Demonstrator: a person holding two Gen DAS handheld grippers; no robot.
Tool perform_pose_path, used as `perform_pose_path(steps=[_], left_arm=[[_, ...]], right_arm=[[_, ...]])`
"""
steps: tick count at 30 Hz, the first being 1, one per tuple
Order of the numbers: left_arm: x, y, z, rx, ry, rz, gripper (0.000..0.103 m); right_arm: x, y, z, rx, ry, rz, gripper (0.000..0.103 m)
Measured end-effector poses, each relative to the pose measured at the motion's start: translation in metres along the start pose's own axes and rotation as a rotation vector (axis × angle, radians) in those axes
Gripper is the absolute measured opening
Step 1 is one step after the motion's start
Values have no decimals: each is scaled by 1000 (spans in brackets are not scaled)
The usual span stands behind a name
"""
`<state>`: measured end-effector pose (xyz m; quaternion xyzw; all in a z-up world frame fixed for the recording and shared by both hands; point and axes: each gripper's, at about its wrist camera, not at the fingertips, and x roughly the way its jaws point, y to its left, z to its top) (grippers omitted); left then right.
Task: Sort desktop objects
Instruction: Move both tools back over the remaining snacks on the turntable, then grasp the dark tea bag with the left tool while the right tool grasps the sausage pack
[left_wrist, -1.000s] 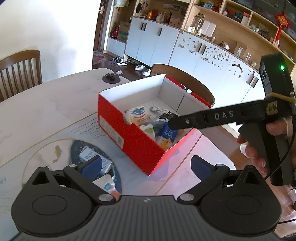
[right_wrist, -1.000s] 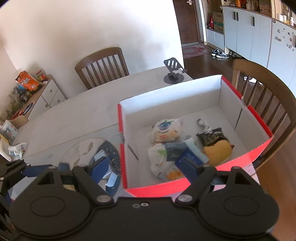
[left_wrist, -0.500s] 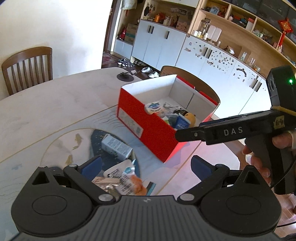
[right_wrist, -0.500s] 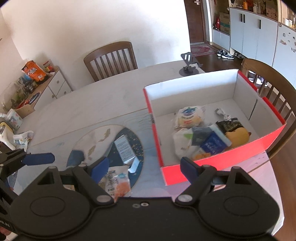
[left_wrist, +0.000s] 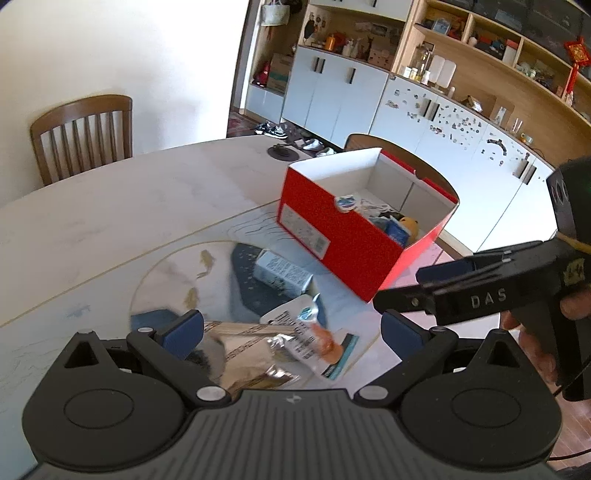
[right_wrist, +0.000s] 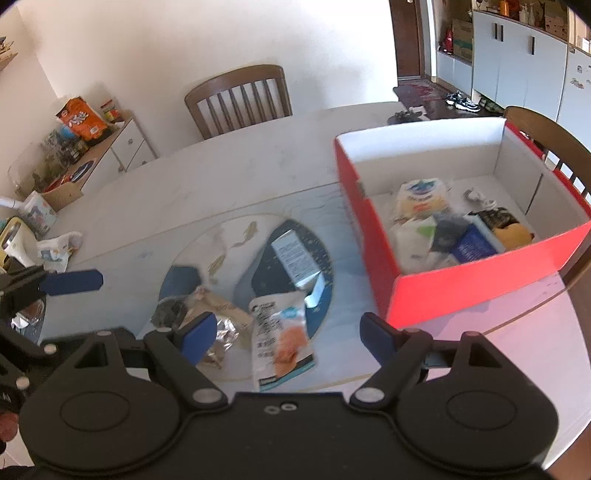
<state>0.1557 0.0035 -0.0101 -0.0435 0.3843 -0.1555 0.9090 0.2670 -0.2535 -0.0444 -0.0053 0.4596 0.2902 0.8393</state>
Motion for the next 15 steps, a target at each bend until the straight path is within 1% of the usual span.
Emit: perform_pose_path(steps=[10,15], left_arm=[[2,35,-29,-40,31,24,103],[11,45,-39,-34,35,50,103]], right_arm=[[18,18,-21,-4,38,-12,84],[29,22,-27,-31,57,-26,84]])
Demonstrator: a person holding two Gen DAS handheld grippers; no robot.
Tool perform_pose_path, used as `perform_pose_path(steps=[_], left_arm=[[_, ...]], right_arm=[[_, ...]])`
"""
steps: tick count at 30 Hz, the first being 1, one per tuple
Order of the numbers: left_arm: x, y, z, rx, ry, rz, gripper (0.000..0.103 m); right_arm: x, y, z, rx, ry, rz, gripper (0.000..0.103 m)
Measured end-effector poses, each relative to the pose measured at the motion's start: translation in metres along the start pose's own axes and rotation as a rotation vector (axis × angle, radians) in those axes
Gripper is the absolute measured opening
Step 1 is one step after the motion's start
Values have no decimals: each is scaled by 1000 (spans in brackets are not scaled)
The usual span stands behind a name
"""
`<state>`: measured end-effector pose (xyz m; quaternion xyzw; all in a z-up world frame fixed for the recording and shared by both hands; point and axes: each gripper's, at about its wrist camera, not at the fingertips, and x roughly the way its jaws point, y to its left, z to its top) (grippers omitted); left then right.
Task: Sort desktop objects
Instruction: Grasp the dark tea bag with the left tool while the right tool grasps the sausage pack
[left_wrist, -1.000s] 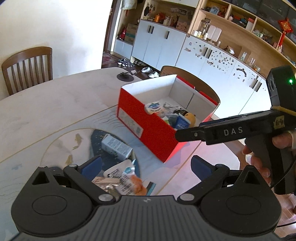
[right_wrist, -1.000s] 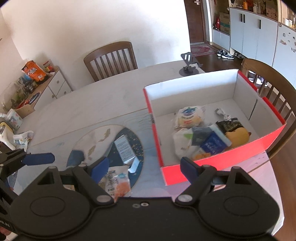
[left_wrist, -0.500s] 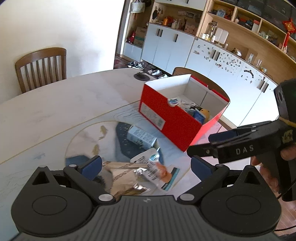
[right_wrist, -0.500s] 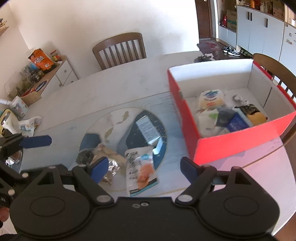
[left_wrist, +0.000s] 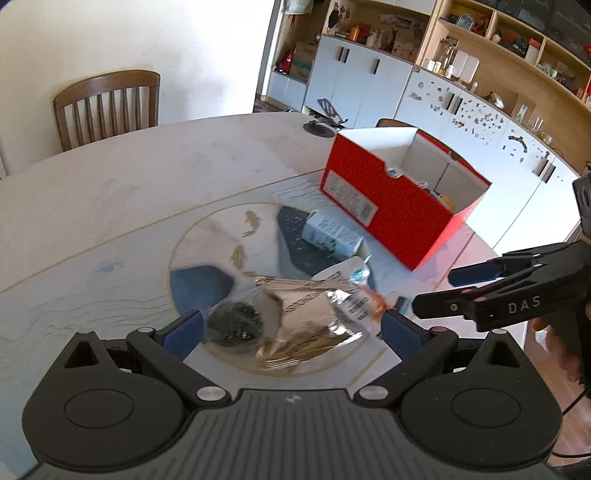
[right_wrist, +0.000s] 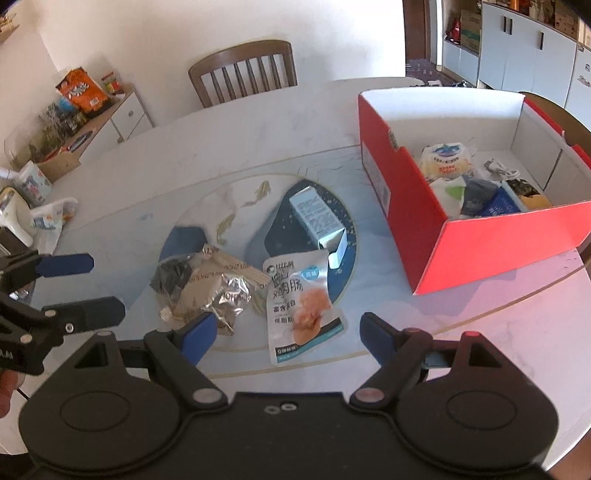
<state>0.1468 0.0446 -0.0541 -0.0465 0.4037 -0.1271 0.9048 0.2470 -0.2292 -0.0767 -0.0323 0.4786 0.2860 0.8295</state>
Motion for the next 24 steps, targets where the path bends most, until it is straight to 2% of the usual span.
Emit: perform_pose_path(steps=[8,24], left_arm=[[18,27,-6,0,7,47,102],[60,54,2,-55,63,50,101]], right_arm=[[20,0,-1,-73,18,-33,84],[72,-1,11,-159,94,-50,84]])
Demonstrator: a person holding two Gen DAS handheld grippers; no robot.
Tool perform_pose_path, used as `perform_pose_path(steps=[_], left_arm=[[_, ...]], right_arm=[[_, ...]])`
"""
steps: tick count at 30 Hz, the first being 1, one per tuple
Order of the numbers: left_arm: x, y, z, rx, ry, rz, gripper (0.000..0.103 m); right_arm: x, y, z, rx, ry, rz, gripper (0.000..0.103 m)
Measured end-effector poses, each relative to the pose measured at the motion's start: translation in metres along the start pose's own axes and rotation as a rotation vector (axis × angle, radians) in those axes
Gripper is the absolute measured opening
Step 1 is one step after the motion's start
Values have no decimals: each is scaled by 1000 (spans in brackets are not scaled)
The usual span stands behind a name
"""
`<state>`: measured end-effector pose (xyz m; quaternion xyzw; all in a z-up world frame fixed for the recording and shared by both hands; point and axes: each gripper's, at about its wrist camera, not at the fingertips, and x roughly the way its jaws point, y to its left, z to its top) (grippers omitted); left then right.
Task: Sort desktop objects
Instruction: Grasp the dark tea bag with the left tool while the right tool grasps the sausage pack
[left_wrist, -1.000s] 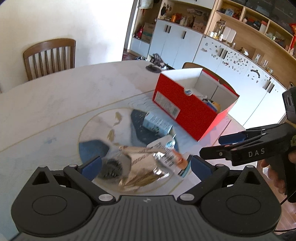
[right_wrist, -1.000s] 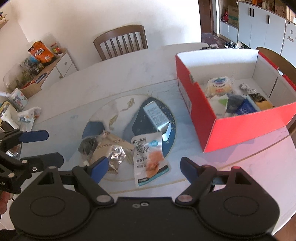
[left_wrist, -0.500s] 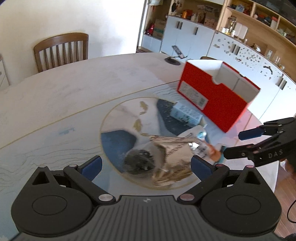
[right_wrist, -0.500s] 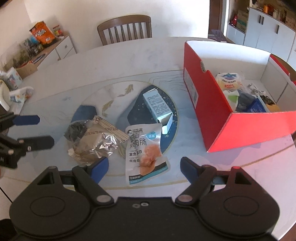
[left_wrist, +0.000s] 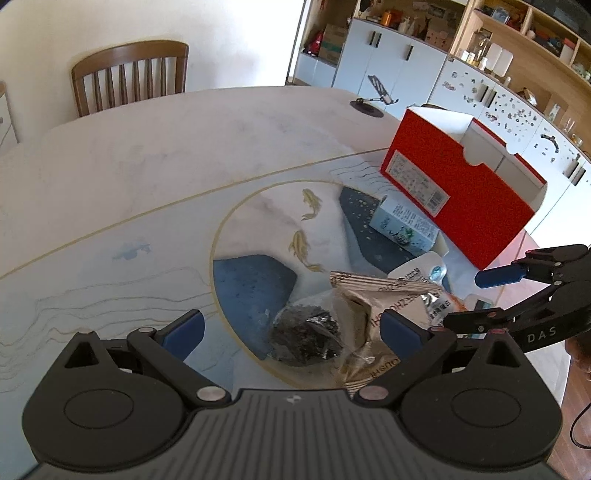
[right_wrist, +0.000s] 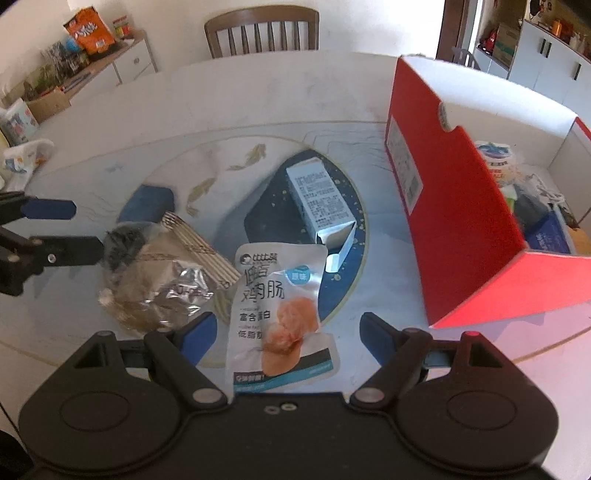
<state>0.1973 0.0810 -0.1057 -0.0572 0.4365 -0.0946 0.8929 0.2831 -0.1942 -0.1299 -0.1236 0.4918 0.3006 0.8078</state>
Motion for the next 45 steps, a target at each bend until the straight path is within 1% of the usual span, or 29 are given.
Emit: perform_pose_path(steps=[5,7,9,10,11,13,15,16,17,19,20,21,23,24,26,28,29,32,36,45], left_arm=[[10,3,-2,-10,27,-7,98],[13,4,-3,-15,32,-11,96],[16,4,-4,-18,40,-17,94],[17,4,-4,-20,43,-21,93],[19,4,-5,-22,47,-22,92],[21,4,-6,-27,50,-24,88],[23,4,-6,-33,55,-29,79],[24,4,-6,-33,58,-30,77],[25,4,-6,-35,62,-39,70],[27,3,-7,-39,69,-46,63],[28,0,-8,-27,68,-37,62],[29,-2,-8,-17,67,-31,62],[29,-4,-8,-3,65,-24,61],[29,-5,-8,2,65,-20,56],[28,-5,-8,9,65,-11,53],[28,-5,-8,6,66,-9,51],[28,-5,-8,5,66,-4,47],[27,-5,-9,4,66,3,41],[23,-3,-10,-9,59,0,38],[14,-2,-16,-37,51,2,36]], right_arm=[[16,5,2,-35,20,-8,83],[22,7,2,-41,28,-10,84],[24,11,2,-69,19,-27,84],[25,12,2,-94,37,-56,83],[25,13,3,-96,33,-56,84],[26,12,5,-94,29,-59,83],[27,12,5,-98,22,-57,83],[27,11,5,-98,17,-57,83],[28,11,5,-98,15,-57,82],[29,10,5,-95,11,-55,79],[28,9,5,-91,7,-58,78],[28,9,5,-115,-23,1,77],[27,8,4,-117,-28,2,72],[27,8,3,-119,-32,3,70],[26,9,2,-124,-39,6,61],[25,10,2,-129,-43,7,61],[25,9,1,-125,-43,7,60],[26,9,1,-118,-44,5,59],[24,9,-2,-120,-45,-6,58],[16,1,-13,-99,-43,-16,57]])
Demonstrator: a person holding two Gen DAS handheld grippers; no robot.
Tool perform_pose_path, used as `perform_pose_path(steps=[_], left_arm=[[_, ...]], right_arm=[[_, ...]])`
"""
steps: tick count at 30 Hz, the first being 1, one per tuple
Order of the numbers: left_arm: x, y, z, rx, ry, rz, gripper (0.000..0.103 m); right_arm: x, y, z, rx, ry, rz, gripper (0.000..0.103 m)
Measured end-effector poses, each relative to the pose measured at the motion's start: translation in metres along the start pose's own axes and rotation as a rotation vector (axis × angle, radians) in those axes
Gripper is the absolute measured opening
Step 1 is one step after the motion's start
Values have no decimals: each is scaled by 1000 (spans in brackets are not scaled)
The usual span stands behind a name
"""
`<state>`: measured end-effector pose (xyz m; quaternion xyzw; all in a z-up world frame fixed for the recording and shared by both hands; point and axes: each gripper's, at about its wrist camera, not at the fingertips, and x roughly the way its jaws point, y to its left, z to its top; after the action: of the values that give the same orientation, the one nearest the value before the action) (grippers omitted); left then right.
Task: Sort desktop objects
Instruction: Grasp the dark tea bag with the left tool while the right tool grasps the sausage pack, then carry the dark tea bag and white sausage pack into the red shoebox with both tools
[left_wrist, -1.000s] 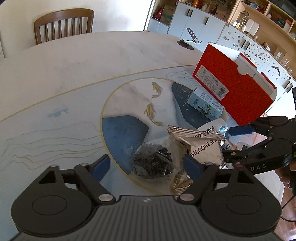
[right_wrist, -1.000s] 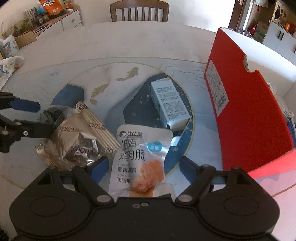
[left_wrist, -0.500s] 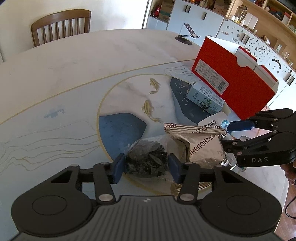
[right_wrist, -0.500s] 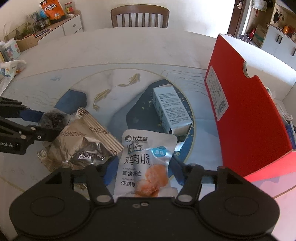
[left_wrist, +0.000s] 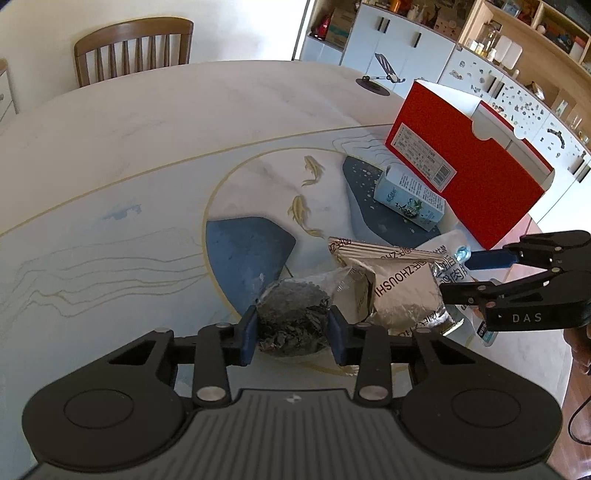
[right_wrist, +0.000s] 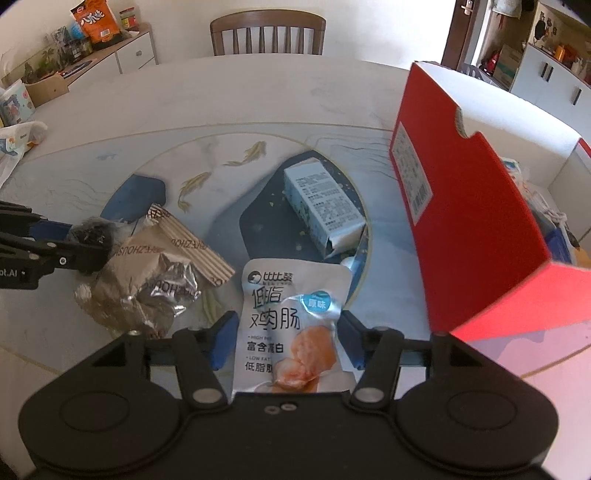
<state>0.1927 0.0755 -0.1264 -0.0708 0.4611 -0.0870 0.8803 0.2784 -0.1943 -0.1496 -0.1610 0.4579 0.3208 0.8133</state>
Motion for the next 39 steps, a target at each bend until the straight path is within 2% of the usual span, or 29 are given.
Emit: perform_pose_path(steps=[23,39], left_arm=[[-54,-30,-12,-16,-45,-15,36],[-85,-75,6,5,-66,-40,36]], right_arm=[[-61,-5,-11,59,-61,53,57],[-113,-31,0,135,-119,105,57]])
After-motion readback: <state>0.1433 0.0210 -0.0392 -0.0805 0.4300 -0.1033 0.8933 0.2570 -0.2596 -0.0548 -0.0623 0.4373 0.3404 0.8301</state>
